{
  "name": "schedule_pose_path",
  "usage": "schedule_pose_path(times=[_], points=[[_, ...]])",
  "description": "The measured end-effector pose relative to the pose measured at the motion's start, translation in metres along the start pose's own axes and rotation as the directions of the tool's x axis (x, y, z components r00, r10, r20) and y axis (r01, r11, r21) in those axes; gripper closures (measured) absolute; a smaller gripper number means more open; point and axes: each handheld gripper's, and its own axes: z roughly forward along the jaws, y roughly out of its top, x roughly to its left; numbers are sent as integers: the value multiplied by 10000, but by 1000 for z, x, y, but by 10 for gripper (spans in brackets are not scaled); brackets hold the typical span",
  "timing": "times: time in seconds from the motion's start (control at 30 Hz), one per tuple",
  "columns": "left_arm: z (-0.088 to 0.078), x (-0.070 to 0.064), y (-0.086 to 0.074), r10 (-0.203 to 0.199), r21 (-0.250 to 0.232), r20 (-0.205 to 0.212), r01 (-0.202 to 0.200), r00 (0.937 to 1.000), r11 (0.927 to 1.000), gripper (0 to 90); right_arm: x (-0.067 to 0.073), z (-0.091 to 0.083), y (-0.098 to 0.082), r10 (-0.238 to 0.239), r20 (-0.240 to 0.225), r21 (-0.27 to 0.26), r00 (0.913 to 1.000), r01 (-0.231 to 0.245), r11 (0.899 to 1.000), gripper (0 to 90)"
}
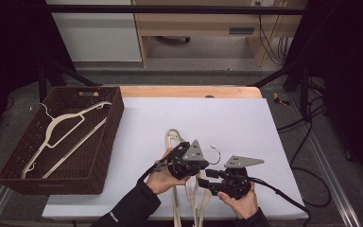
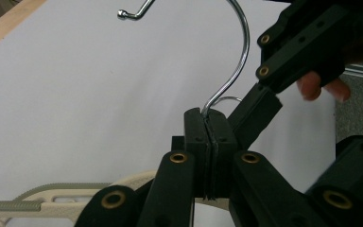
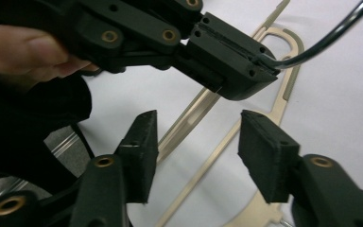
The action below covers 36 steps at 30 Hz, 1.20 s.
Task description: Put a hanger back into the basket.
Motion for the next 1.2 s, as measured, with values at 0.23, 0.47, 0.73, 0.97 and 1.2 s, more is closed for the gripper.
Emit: schedule_pose_path(times=[0.23,0.47,0.73,0.97,1.2], points=[[0,1,0,-215,-116,-104,214,9997,9997,886,1,13,3,331,38,152,9994,-331,9993,621],[1,4,-2,-492,-106,-246,489,9985,9987,883,-1,19,3,1036,-47,295,9946,-1034,9942,729],[-16,9,-4,-1151,-986,-137,1132,9933,9887,752,-2,19,4,1950,200,539,9806,-1958,9792,797],[-70,24,-18,-1757,-2019,-535,1617,9830,9660,453,-2,9,11,2183,-412,238,9750,-2174,9758,867],[-106,30,-42,-2032,-2113,-674,1850,9768,9598,219,-6,-1,20,1841,-925,173,9785,-1833,9829,869]])
